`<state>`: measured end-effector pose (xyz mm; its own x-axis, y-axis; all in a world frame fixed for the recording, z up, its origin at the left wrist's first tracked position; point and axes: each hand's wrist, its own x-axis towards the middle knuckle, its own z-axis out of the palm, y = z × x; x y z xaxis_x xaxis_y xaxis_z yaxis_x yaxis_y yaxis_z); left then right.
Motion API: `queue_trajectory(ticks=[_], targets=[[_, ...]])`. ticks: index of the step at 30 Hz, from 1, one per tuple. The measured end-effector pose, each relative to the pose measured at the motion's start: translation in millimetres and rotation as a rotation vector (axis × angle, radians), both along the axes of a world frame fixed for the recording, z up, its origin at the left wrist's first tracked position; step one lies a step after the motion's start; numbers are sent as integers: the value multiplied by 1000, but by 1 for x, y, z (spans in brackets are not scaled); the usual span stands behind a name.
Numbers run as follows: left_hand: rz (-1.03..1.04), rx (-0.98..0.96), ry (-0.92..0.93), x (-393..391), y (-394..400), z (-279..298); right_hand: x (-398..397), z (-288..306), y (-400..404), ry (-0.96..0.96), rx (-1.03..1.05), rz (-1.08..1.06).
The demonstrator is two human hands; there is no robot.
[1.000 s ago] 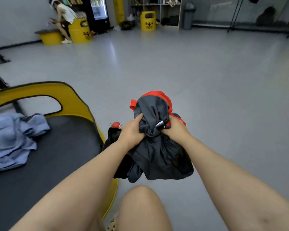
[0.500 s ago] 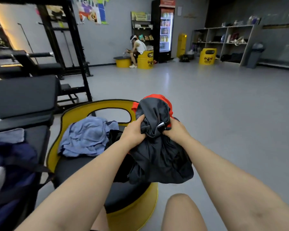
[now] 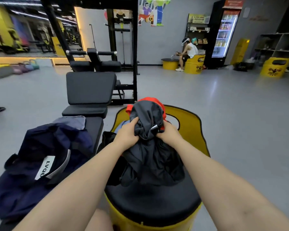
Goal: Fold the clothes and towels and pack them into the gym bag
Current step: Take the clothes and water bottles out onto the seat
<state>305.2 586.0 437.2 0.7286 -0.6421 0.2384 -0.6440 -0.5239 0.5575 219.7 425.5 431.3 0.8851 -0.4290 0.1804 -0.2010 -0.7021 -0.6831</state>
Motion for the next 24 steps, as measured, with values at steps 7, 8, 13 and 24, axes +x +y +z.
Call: queue_trajectory(ticks=[7,8,13,24], targets=[[93,84,79,64,13,-65,73,-63,7,84,31,101],[96,82,104,72,11,-79,80,-74,6,95,35,104],[135,71,243,93,0,-144,104,-132,-2,172,34,93],[281,561,102,92,1,-184,100,-180,-15,248,-115,-66]])
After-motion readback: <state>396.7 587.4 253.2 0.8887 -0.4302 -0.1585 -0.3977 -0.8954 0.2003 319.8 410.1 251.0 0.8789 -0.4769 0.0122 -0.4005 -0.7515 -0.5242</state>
